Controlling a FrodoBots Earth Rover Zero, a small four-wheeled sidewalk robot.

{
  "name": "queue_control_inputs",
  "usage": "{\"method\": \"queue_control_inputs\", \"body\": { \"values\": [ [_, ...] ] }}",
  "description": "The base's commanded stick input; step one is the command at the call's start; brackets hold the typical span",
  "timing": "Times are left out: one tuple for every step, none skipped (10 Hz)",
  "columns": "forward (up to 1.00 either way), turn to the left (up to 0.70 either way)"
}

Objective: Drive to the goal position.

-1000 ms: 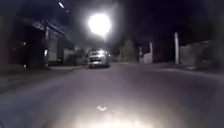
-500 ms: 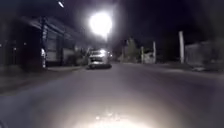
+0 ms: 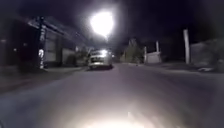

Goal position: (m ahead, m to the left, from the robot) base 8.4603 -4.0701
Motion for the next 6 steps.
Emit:
{"method": "queue_control_inputs", "body": {
  "values": [
    [1.00,0.00],
    [1.00,0.00],
    [1.00,0.00],
    [1.00,0.00],
    [1.00,0.00],
    [1.00,0.00]
  ]
}}
